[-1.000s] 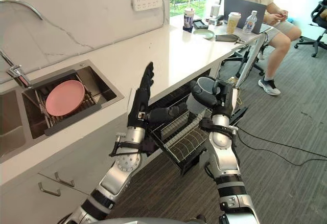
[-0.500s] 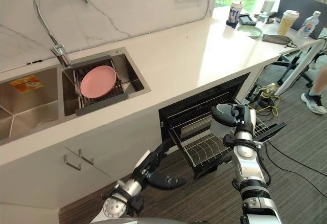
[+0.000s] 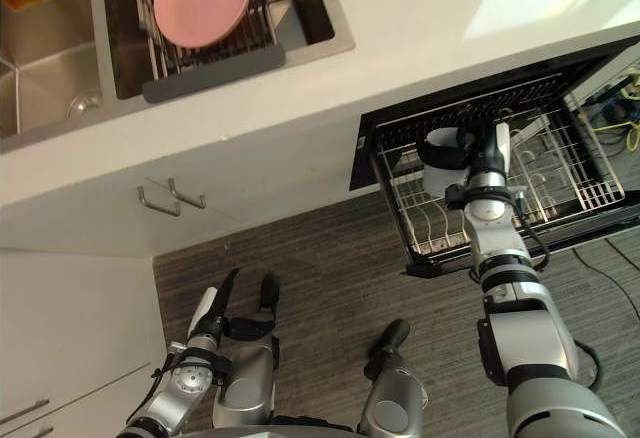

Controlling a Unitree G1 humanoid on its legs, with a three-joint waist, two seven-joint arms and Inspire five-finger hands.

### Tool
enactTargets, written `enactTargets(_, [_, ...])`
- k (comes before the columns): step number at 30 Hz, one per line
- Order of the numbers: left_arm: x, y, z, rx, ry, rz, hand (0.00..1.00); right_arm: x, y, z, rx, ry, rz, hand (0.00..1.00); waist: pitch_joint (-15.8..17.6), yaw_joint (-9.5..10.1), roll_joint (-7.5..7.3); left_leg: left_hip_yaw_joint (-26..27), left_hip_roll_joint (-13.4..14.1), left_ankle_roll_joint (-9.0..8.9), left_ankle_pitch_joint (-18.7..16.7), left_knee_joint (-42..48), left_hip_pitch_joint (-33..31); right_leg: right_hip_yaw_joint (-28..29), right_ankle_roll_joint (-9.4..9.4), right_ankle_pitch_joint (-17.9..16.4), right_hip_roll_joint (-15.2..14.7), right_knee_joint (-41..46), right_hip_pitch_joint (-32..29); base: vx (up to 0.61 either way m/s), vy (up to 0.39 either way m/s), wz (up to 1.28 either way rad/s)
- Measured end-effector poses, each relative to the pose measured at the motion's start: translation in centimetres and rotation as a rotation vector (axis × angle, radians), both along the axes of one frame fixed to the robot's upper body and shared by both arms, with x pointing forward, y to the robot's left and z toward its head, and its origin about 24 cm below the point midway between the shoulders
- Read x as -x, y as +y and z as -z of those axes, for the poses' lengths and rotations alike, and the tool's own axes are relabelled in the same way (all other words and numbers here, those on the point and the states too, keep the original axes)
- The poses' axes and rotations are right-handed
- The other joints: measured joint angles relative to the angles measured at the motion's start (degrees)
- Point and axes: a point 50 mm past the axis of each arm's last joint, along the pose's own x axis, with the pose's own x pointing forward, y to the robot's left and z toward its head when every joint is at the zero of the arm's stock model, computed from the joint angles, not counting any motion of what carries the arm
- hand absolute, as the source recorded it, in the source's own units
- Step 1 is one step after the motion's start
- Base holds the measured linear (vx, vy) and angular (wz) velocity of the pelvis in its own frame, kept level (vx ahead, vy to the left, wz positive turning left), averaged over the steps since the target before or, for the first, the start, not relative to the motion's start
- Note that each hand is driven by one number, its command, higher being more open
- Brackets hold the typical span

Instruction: Walk over to the sink, pick up the cup, carry it to the dishwasher, place the cup inside the dishwasher, then close the dishwasher door

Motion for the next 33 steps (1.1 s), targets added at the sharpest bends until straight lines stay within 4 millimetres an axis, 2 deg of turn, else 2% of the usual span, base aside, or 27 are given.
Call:
enactTargets(3, [-0.4,0.1,-0.1,0.029,-0.012,-0.046,1.00,-0.1,-0.1,0.4,0.011,0.041,0.000,0.00,0.15,1.46,0.04,-0.61,-0.48,0.06,0.49,0.00,-1.72,1.19,0.15,-1.01,-0.73,1.84,-2.20,-0.06,-0.016,0.12])
enactTargets(7, [-0.4,0.1,0.0,0.062,-0.019,-0.078,1.00,-0.7,0.6,-0.2,0.027,0.049,-0.032,0.00,0.35,1.68,0.34,-1.76,-0.57,-0.08,1.06,0.00,-3.24,0.82,0.04,-2.48,-1.49,4.69,-4.00,-0.09,-0.039,0.12])
enactTargets(8, [-0.4,0.1,-0.1,0.070,-0.026,-0.082,1.00,-0.8,0.4,-0.3,0.024,0.057,-0.025,1.00,0.46,1.78,0.39,-2.10,-0.63,-0.10,1.23,-0.01,-3.59,0.72,-0.02,-3.07,-1.86,5.79,-4.58,-0.10,-0.045,0.17])
enactTargets(16, [-0.5,-0.1,0.0,0.092,-0.036,-0.105,1.00,-0.4,-0.6,1.2,-0.081,0.165,0.015,1.00,0.77,2.46,0.86,-4.09,-1.45,-0.25,1.73,-0.03,-4.28,0.47,0.03,-6.83,-3.96,11.54,-6.00,-0.07,-0.039,0.14])
enactTargets(22, [-0.4,-0.1,0.1,0.094,-0.021,-0.117,1.00,-0.5,-0.5,1.1,-0.097,0.147,0.042,1.00,1.09,2.07,0.83,-3.53,-1.74,-0.21,1.75,-0.09,-2.59,1.07,0.03,-7.95,-4.64,13.16,-5.19,-0.05,-0.041,0.01])
enactTargets(25, [-0.1,0.1,0.4,0.093,0.001,-0.121,1.00,-0.2,-0.5,1.2,-0.128,0.101,0.100,1.00,1.30,1.36,0.80,-2.90,-1.77,0.10,1.54,-0.19,0.05,1.11,0.09,-8.05,-4.55,12.53,-2.40,-0.06,-0.018,-0.03])
enactTargets(28, [0.7,0.4,0.8,0.097,0.026,-0.157,1.00,0.4,-0.1,0.9,-0.156,0.007,0.127,1.00,1.29,0.76,0.77,-0.42,-1.51,1.26,0.65,-0.46,3.32,2.84,0.18,-8.07,-3.85,10.94,0.06,-0.07,-0.010,-0.22])
enactTargets(30, [1.7,0.7,1.2,0.099,0.051,-0.183,1.00,1.0,0.7,1.0,-0.197,-0.058,0.122,1.00,1.10,-0.79,0.72,0.32,-0.88,1.46,-0.14,-0.48,5.23,4.45,0.60,-7.89,-2.05,8.43,2.24,-0.03,-0.019,-0.22])
enactTargets(33, [3.7,1.7,2.3,0.114,0.129,-0.275,1.00,3.0,3.1,3.4,-0.299,-0.077,0.058,1.00,-1.76,-2.73,-0.50,4.73,-0.06,0.54,-0.48,-0.18,7.81,5.45,0.90,-4.82,0.00,2.91,5.86,0.06,-0.008,-0.29])
